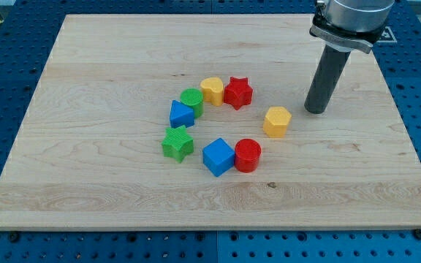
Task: Push the yellow hexagon close to the red circle
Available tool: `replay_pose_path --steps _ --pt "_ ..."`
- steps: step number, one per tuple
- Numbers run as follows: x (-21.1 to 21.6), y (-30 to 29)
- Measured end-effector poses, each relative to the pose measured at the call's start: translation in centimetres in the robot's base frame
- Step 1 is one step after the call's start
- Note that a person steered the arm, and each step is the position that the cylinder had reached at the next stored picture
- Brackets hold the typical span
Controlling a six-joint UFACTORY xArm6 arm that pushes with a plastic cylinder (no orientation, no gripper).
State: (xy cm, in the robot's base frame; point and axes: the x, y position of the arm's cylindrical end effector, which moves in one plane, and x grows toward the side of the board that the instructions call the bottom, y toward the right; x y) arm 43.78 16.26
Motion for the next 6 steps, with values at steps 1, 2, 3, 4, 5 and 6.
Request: replay_pose_path --steps 1,2,3,4,5,6 --pt "0.0 -0.6" --pt "-0.1 -2.4" --pt "-0.1 -3.8" --pt "-0.1 -4.2" --pt "0.1 -4.2" --pt "1.1 -5.2"
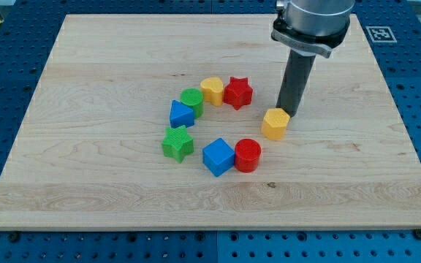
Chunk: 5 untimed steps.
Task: Push the yellow hexagon close to the red circle
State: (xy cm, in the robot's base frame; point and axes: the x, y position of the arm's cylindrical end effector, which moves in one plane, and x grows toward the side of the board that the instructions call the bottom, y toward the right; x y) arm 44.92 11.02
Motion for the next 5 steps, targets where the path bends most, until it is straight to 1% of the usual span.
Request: replay_pose_path --steps 3,4,5 --pt "0.2 -2.0" --pt "1.0 -2.0" --pt "3.4 -2.0"
